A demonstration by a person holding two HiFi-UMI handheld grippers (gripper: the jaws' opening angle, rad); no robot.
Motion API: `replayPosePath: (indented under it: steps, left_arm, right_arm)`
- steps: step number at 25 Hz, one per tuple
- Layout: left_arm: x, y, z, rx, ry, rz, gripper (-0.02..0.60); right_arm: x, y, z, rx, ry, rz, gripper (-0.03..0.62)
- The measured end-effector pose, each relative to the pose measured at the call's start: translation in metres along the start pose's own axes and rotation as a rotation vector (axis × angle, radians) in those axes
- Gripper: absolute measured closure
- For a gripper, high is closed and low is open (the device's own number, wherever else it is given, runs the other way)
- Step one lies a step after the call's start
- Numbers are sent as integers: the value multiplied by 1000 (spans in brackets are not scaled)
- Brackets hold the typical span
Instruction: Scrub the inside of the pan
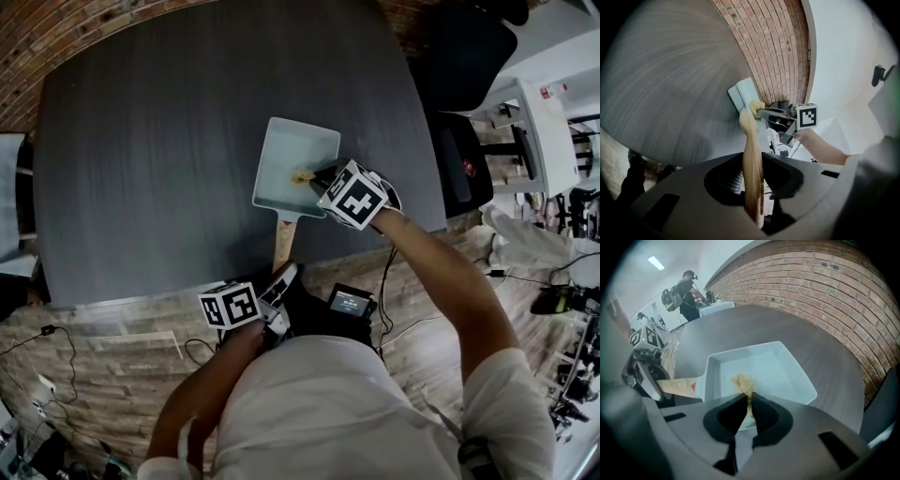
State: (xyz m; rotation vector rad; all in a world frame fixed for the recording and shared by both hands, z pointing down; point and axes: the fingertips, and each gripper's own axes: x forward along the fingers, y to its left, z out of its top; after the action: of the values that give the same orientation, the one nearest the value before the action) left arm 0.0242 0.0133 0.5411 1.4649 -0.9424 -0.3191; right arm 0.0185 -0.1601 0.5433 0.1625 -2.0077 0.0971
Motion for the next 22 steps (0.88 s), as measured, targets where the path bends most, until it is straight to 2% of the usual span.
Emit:
replayPosePath:
  steps: [12, 22]
  left_arm:
    - [0, 0, -1, -4, -11, -2, 472]
    - [0, 0, 1, -12, -4, -8, 472]
  right_arm:
    - [-6, 41, -13, 89, 31, 151, 557]
    - [-12, 54, -13, 280, 5, 302, 557]
